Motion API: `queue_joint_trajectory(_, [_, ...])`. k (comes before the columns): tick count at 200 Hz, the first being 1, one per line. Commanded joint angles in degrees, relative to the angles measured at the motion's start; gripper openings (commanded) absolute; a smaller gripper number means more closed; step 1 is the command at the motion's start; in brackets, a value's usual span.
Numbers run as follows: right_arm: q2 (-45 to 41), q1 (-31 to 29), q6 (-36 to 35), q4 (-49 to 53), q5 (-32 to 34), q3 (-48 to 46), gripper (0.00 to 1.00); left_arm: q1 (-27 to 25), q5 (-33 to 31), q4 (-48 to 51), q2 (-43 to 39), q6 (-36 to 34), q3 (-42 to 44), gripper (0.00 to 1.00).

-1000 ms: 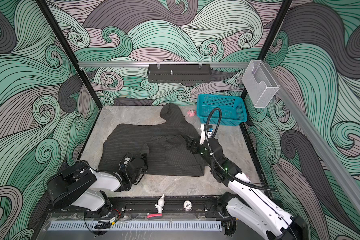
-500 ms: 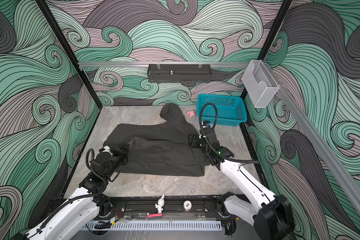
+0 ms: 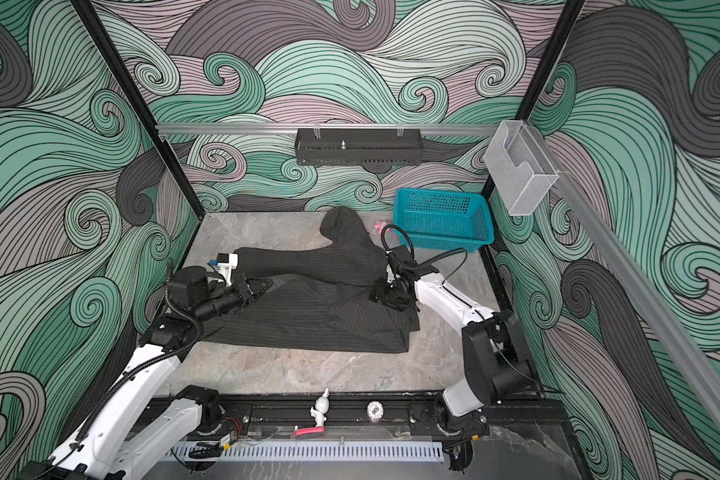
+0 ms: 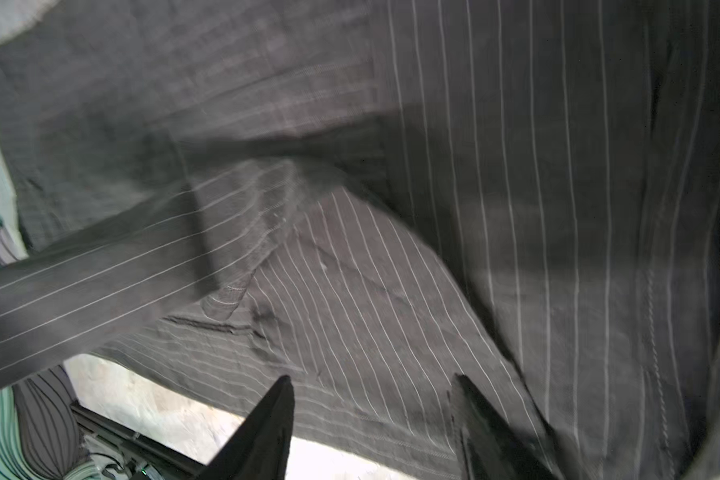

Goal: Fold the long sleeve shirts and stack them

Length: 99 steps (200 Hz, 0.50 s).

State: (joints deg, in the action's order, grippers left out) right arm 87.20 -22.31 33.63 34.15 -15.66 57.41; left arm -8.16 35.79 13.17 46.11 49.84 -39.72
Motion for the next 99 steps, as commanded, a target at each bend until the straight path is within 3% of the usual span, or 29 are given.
queue_joint_trajectory(1, [-2.36, -0.55, -0.65, 5.35, -0.44, -1.98, 0.62, 3.82, 7.17, 7.49, -0.78, -10.27, -2.10, 0.00])
queue_joint_trajectory(30, [-0.44, -0.71, -0.83, 4.88, -0.77, -4.53, 0.51, 8.56, 9.66, 7.02, -1.43, -12.57, -1.63, 0.00])
queue_joint_trajectory(67, [4.60, -1.25, 0.05, 2.32, -0.94, -5.33, 0.28, 13.86, 12.51, 4.00, -0.40, -14.55, -2.47, 0.00])
queue_joint_trajectory(99, [8.30, -0.99, 0.78, 2.25, 1.38, -5.02, 0.18, 16.23, 14.19, 1.53, 1.87, -18.17, -6.18, 0.00])
